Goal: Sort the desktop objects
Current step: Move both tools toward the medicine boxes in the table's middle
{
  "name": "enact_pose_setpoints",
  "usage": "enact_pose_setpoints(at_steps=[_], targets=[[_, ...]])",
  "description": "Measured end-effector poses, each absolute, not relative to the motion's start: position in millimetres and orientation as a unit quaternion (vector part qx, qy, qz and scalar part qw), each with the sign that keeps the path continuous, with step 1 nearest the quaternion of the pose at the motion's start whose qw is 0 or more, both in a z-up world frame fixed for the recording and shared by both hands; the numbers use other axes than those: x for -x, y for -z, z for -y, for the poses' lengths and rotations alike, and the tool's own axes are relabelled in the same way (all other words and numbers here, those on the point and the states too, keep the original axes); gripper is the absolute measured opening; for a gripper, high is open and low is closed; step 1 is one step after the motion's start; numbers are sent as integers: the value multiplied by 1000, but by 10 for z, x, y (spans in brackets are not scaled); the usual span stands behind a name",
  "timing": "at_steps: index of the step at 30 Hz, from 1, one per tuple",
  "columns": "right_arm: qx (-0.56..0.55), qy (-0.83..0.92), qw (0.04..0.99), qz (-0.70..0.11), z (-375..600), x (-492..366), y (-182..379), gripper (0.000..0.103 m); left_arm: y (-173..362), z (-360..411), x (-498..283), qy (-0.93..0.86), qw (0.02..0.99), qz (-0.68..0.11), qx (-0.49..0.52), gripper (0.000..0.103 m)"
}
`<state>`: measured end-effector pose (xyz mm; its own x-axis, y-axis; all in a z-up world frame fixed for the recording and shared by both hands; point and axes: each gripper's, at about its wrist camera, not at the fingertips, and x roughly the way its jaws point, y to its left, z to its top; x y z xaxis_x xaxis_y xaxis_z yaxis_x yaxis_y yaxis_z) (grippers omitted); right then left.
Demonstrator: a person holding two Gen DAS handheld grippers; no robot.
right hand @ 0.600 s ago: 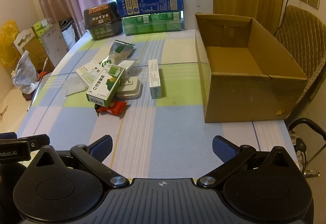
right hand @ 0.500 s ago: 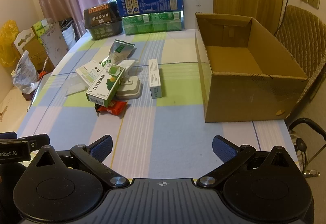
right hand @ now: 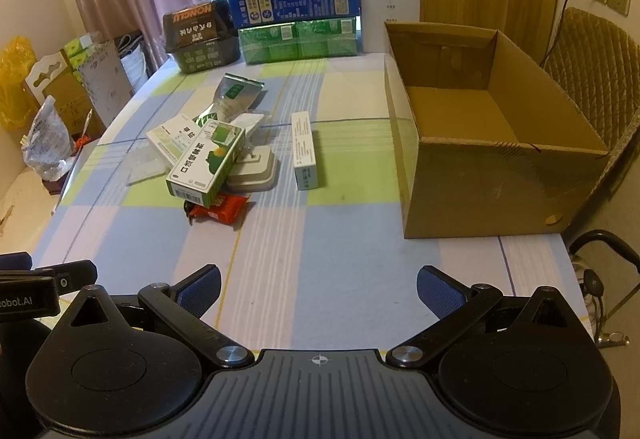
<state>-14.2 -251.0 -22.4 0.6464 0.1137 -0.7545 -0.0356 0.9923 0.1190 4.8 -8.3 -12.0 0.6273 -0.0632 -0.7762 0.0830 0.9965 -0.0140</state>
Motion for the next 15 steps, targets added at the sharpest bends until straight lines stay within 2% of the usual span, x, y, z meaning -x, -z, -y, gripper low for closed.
enact_pose_setpoints(at_steps=[6, 15], targets=[[-47, -51, 908, -414, 2506, 111, 270, 101, 112, 47, -111, 60, 905, -421, 4, 101], [-35, -77, 917, -390, 2448, -87, 370, 101, 86, 135, -365, 85, 919, -379, -65, 101]])
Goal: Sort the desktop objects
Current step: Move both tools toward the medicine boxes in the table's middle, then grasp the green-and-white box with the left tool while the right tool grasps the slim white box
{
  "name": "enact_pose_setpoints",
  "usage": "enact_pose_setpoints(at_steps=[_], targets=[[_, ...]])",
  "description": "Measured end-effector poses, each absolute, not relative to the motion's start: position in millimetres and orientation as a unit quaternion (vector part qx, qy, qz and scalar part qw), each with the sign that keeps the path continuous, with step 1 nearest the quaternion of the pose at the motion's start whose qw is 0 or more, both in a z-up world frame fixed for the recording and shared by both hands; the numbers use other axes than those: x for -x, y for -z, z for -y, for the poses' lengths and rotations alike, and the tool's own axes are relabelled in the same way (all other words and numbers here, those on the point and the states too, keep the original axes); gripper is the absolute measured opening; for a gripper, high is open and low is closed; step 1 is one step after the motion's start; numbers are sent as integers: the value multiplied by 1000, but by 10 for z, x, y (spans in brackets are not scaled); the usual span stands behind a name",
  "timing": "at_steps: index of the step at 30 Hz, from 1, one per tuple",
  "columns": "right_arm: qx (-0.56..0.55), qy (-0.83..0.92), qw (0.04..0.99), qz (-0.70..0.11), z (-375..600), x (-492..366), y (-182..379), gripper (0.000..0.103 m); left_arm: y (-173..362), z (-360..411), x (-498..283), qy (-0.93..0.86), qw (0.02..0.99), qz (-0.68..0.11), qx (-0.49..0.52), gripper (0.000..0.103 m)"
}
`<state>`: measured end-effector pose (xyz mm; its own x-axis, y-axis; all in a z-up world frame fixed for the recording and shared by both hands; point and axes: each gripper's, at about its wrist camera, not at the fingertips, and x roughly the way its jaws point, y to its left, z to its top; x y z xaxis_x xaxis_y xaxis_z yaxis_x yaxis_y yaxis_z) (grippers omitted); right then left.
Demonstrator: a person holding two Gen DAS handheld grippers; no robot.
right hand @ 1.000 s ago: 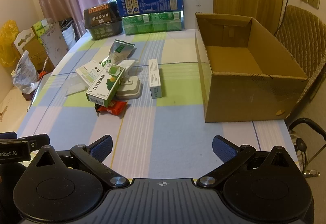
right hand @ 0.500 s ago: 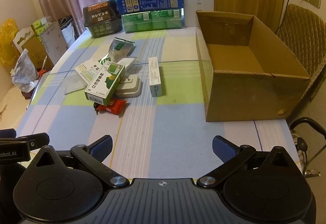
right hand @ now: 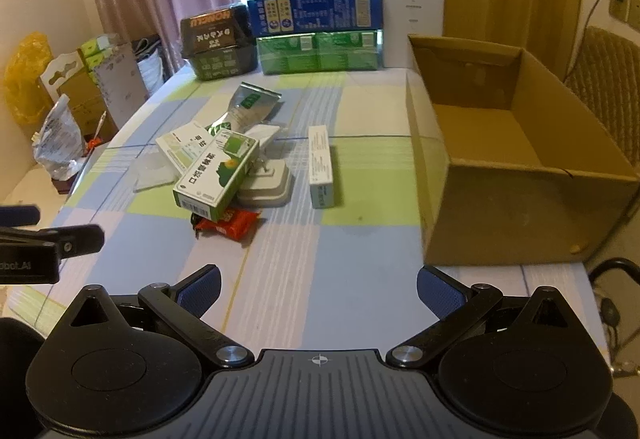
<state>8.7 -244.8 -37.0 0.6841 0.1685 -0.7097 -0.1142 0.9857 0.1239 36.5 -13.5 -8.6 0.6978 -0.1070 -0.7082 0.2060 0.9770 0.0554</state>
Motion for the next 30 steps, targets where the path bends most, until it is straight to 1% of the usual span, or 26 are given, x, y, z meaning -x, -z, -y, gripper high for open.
enact_pose_setpoints(at_steps=[7, 8, 9, 10, 12, 14, 18, 19, 21, 24, 28, 30], targets=[[-37, -94, 920, -378, 2411, -424, 534, 101, 175, 323, -698, 126, 919, -351, -128, 101], [-35, -95, 921, -377, 2400, -478, 559, 95, 208, 343, -754, 131, 918, -351, -134, 101], [-34, -98, 920, -378, 2386, -549, 593, 86, 246, 356, -815, 135, 916, -352, -137, 101], [-34, -100, 919, -380, 2379, -610, 625, 83, 287, 358, -869, 136, 916, -353, -136, 97], [-34, -100, 918, -381, 2373, -741, 698, 77, 367, 355, -960, 140, 913, -359, -131, 92], [-31, -96, 920, -379, 2370, -876, 765, 73, 449, 357, -1041, 145, 912, -361, -128, 92], [-23, -93, 922, -376, 2383, -1147, 886, 62, 589, 410, -1182, 159, 908, -366, -128, 85], [-21, -92, 921, -378, 2386, -1227, 922, 61, 616, 428, -1215, 163, 908, -365, -129, 82], [-15, -95, 921, -379, 2384, -1339, 974, 57, 663, 469, -1292, 167, 907, -364, -132, 82], [-4, -95, 920, -381, 2384, -1481, 1047, 55, 726, 550, -1408, 172, 907, -360, -135, 81], [7, -99, 914, -394, 2379, -1664, 1172, 51, 837, 653, -1528, 181, 902, -365, -146, 74], [12, -102, 911, -399, 2364, -1744, 1219, 46, 897, 692, -1574, 184, 899, -365, -157, 71]])
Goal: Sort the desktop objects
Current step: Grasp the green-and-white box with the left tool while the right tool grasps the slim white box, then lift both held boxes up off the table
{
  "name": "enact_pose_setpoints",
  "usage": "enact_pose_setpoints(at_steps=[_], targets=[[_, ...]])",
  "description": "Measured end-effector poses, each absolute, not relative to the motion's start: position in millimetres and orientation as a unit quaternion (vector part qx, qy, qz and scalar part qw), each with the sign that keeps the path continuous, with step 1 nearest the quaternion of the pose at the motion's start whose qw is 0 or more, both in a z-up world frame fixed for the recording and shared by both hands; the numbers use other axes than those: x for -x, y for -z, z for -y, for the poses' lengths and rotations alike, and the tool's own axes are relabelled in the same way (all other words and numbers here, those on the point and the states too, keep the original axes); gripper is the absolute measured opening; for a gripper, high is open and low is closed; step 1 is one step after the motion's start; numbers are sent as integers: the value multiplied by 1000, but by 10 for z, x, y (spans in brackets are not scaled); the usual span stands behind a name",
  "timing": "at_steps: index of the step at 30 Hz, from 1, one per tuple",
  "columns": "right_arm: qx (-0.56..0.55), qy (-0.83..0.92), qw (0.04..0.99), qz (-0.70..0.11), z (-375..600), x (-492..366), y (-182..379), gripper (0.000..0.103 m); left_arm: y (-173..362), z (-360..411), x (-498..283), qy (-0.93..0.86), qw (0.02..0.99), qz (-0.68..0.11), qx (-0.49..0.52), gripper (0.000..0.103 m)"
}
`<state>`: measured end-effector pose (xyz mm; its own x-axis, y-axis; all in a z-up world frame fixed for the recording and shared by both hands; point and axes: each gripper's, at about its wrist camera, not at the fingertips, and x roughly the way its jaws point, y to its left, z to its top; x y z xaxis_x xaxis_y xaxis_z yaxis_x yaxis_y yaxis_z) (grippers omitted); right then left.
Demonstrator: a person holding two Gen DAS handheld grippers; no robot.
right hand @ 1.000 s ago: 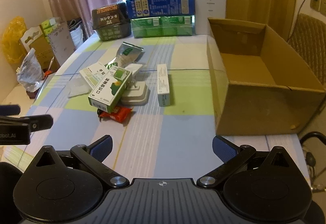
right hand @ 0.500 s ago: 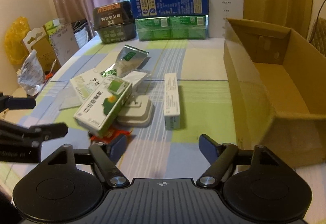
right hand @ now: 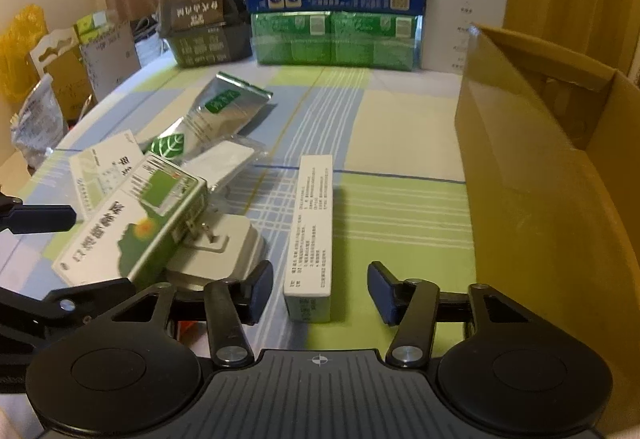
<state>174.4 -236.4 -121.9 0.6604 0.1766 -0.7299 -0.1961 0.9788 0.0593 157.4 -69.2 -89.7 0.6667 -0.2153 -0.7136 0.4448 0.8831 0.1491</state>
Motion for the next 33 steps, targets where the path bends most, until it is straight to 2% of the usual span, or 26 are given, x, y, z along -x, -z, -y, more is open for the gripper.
enact_pose_setpoints(at_steps=[2, 4, 5, 9, 23, 25, 27, 29, 33], targets=[[19, -106, 909, -402, 2345, -1794, 1254, 42, 947, 719, -1591, 183, 899, -361, -168, 69], [24, -110, 907, -405, 2334, -1814, 1273, 32, 986, 747, -1593, 178, 898, -358, -184, 60], [27, -110, 907, -405, 2330, -1813, 1277, 23, 998, 757, -1601, 177, 897, -358, -189, 57], [29, -102, 903, -417, 2350, -1708, 1237, 23, 999, 772, -1579, 171, 897, -359, -194, 53], [9, -91, 883, -461, 2523, -586, 1151, 23, 905, 792, -865, 174, 891, -396, -138, 53], [12, -92, 882, -461, 2517, -622, 1175, 26, 979, 815, -822, 171, 889, -399, -147, 53], [20, -91, 886, -454, 2505, -658, 1182, 35, 1027, 819, -811, 165, 890, -398, -151, 54], [22, -94, 887, -452, 2507, -699, 1190, 39, 1053, 822, -825, 166, 891, -395, -153, 55], [25, -96, 889, -448, 2509, -783, 1223, 40, 1124, 867, -875, 170, 887, -395, -168, 57]])
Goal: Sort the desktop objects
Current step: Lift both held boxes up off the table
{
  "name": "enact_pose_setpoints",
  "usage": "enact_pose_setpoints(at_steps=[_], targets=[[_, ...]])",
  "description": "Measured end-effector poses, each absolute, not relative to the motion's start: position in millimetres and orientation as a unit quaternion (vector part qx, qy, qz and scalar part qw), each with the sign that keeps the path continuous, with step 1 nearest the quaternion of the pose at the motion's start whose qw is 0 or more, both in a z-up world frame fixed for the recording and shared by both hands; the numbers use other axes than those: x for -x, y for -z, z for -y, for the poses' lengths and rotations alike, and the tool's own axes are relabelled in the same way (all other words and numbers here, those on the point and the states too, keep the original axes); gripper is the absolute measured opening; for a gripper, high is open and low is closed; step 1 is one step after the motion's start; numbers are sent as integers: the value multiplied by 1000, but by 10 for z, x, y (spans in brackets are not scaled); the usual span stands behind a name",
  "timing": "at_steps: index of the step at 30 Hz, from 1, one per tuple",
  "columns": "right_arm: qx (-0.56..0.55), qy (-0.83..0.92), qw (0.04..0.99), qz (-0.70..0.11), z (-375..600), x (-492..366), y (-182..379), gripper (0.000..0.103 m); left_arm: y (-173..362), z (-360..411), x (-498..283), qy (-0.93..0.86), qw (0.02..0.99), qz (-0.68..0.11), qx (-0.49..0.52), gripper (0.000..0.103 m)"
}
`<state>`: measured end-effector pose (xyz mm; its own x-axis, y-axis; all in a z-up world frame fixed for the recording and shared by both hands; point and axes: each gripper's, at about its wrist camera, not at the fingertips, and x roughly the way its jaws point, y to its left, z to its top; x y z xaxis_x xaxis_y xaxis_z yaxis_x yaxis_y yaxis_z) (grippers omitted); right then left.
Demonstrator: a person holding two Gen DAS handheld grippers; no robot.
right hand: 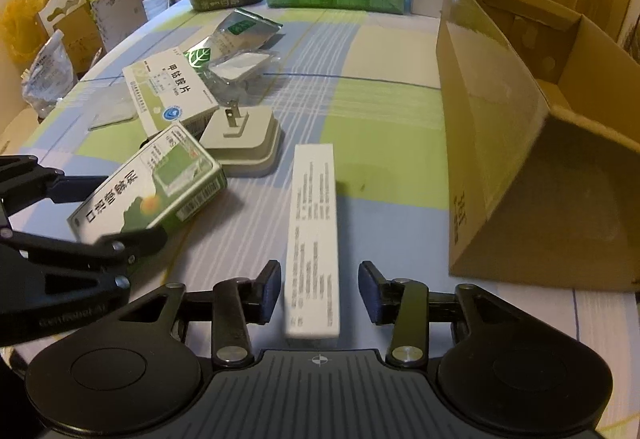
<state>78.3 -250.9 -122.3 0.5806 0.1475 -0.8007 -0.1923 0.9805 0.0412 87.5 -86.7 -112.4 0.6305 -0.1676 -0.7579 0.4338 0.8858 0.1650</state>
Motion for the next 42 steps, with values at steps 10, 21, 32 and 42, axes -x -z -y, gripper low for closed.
enact_pose_setpoints(at_steps=[10, 21, 32, 42], targets=[[10, -96, 877, -470, 2493, -940, 1277, 39, 1210, 872, -952, 169, 880, -407, -176, 55], [20, -82, 883, -462, 2486, -862, 1160, 23, 1077, 786, -903, 163, 884, -416, -134, 52], [11, -74, 894, -442, 2557, -687, 958, 23, 905, 748, -813, 163, 892, -410, -97, 51], [0, -70, 903, -425, 2628, -544, 779, 23, 782, 772, -726, 167, 899, -397, -80, 51]])
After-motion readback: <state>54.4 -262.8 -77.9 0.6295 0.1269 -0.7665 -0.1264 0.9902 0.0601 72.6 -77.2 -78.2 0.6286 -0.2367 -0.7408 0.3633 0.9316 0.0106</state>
